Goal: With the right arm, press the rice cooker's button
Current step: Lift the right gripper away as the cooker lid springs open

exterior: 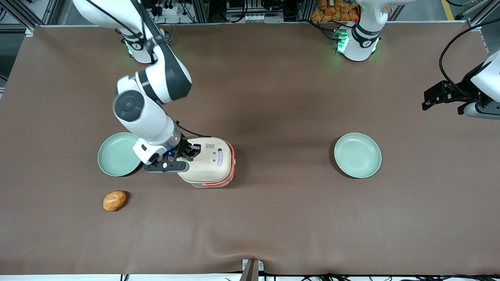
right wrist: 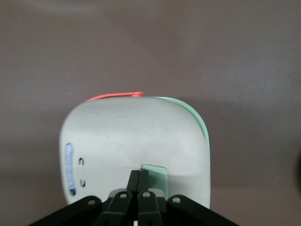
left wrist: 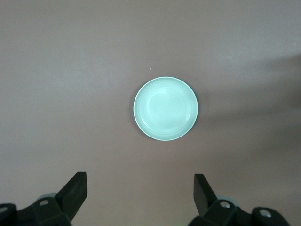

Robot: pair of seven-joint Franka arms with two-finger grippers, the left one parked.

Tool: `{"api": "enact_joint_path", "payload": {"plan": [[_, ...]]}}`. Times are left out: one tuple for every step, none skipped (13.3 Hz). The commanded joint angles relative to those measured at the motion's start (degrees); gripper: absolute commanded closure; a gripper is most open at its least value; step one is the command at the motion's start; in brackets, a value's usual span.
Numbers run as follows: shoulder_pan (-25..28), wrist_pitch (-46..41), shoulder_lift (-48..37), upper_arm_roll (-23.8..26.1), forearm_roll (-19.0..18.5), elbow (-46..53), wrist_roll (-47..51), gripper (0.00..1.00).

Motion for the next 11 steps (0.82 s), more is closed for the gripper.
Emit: {"api": "enact_joint_path", "payload": {"plan": [[-0.34,-7.41,-6.09,-0.14,1.43,1.93,2.43,0.94],[-0.86,-12.06,-6.88,-0.32,1.25,4.04,2.53,0.87],[-2.0,-17.33,-7.5,-0.67,1.25,6.41,2.61,0.81],[-2.88,-22.43,-8.46,-0.93,0.81,8.61,2.53,0.73],[-4.19,-26.39,-9.6,-1.63,0.38,9.76,1.83,0.63],[-5.16,-28.52,-11.53,-2.07,-1.2,9.94,0.61,0.57],[-6.04,-29.94,-13.98,-1.99,-3.82,9.77,-1.84,0.55],[-7.88,-31.78,-15.75,-1.99,-5.59,9.42,-6.31,0.54],[-9.99,-34.49,-16.55,-1.9,-5.78,9.42,-10.44,0.47],[-12.1,-37.04,-17.77,-1.9,-5.78,9.42,-11.52,0.06],[-13.95,-38.9,-18.66,-1.9,-5.78,9.33,-12.23,0.0]]}}
